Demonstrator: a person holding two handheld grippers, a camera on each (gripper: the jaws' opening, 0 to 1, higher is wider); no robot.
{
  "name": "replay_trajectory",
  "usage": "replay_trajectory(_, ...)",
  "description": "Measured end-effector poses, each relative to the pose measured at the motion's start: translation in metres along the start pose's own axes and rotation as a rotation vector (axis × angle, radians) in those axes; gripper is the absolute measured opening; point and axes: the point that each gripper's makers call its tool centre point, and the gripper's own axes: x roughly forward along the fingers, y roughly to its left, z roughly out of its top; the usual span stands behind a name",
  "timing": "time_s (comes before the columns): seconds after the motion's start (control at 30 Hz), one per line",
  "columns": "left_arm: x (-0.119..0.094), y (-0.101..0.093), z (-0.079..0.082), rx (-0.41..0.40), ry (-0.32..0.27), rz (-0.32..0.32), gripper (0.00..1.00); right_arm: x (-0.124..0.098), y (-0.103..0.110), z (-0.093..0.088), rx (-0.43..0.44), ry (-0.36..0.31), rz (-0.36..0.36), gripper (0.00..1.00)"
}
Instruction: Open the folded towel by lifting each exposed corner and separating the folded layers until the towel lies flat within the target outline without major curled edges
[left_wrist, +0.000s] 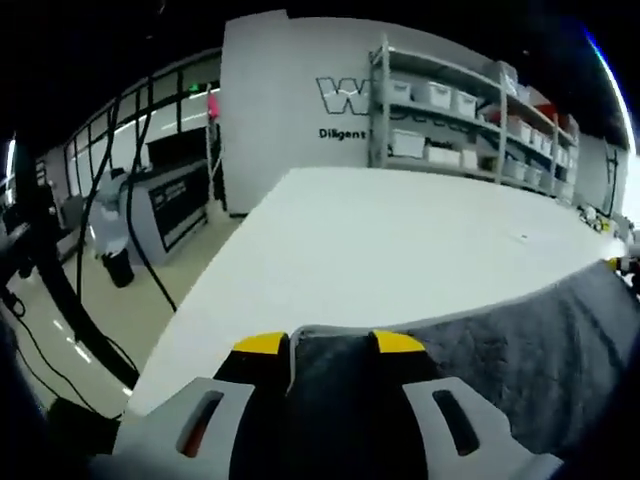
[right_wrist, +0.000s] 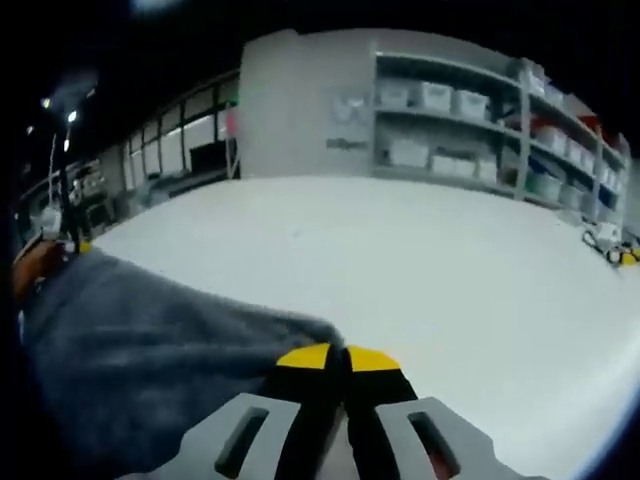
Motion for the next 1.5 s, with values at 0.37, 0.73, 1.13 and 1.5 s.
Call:
replay_trajectory(0.37,0.011,-0.016,0.002,0.064,-0.002,-0.067,0.1,-0.004,-0.028,0.0,-0.073,0.031,-0.023,0.0)
replay_trajectory(0.73,0.008,-0.026,0.004,0.149,0.002,-0.126,0.04,0.001,-0.043,0.004,-0.149,0.049,-0.058,0.0)
replay_trajectory(1.13,0.029,-0.039,0.018,0.227,-0.016,-0.141,0.03,0.015,-0.062,0.013,-0.185,0.058,-0.105,0.0)
replay_trajectory(1.5,0.037,-0.079,0.024,0.232,-0.028,-0.137,0.03,0.025,-0.073,0.019,-0.164,0.046,-0.122,0.0)
